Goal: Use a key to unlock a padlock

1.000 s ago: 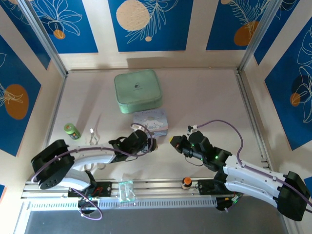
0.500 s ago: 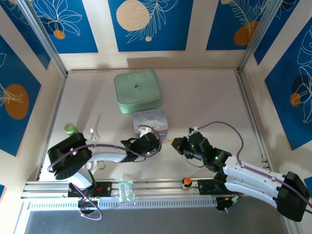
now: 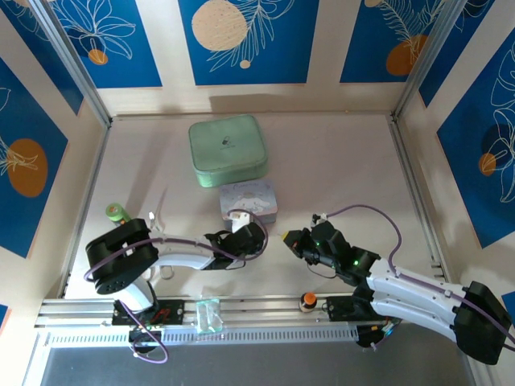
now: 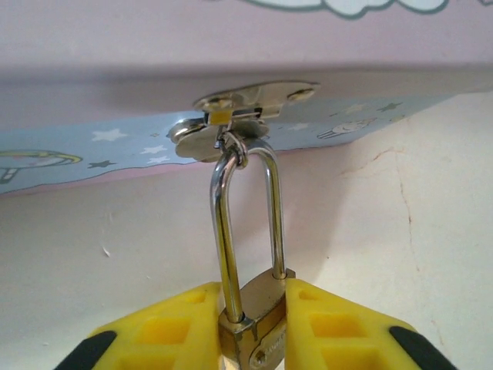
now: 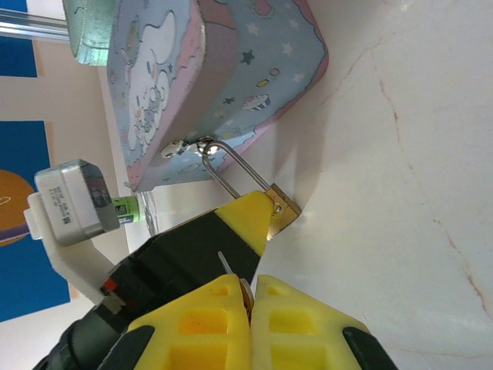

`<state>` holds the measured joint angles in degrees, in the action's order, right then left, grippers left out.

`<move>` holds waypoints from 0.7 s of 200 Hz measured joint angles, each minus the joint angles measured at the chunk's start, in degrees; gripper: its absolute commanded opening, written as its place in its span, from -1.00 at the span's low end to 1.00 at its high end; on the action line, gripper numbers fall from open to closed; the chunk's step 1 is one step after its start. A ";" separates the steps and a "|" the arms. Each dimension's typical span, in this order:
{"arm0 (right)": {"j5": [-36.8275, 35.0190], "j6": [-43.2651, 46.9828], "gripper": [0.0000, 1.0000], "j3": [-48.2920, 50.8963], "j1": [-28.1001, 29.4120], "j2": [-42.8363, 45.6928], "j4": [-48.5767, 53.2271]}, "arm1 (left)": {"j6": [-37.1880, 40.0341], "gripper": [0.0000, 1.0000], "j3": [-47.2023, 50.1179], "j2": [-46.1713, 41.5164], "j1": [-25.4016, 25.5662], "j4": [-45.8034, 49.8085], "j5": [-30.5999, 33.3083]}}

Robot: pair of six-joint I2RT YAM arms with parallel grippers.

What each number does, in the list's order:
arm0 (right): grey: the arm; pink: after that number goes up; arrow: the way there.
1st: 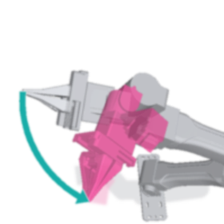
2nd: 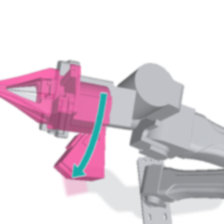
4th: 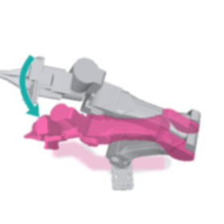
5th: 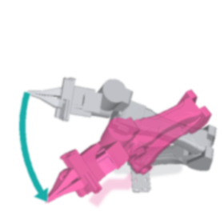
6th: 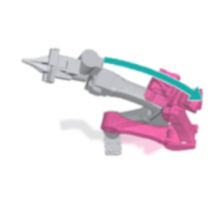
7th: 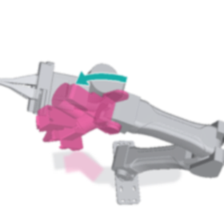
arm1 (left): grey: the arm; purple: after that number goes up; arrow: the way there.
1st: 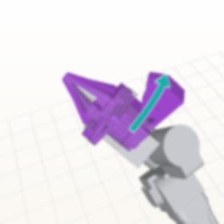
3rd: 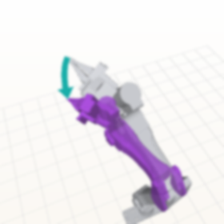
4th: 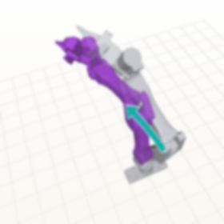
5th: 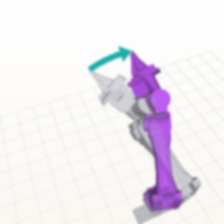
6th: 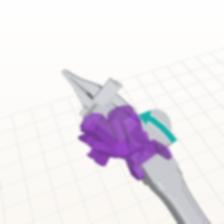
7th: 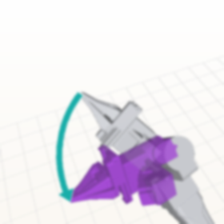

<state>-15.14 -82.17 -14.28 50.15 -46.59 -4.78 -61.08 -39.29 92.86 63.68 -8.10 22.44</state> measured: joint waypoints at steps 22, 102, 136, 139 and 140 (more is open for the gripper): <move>-0.81 -1.84 -1.00 0.83 1.01 -1.42 -1.88 | -1.18 -0.67 -0.35 -0.02 0.00 -0.35 0.35; -11.32 -13.86 -1.00 5.05 6.73 -2.36 -6.34 | -14.12 -0.87 4.07 -4.70 0.00 -5.44 2.25; -14.51 -17.57 -1.00 5.03 7.54 -4.24 -6.82 | -20.20 -0.90 6.84 -4.83 0.00 -11.19 3.56; -14.56 -17.77 -1.00 5.03 7.54 -4.55 -6.91 | -20.65 -0.91 6.97 -4.83 0.00 -11.41 3.65; -14.58 -17.86 -1.00 5.03 7.54 -4.66 -6.95 | -20.74 -0.91 6.99 -4.83 0.00 -11.47 3.67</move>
<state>-29.71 -100.03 -9.26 57.69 -51.24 -11.73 -81.82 -32.29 88.03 63.68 -19.57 26.11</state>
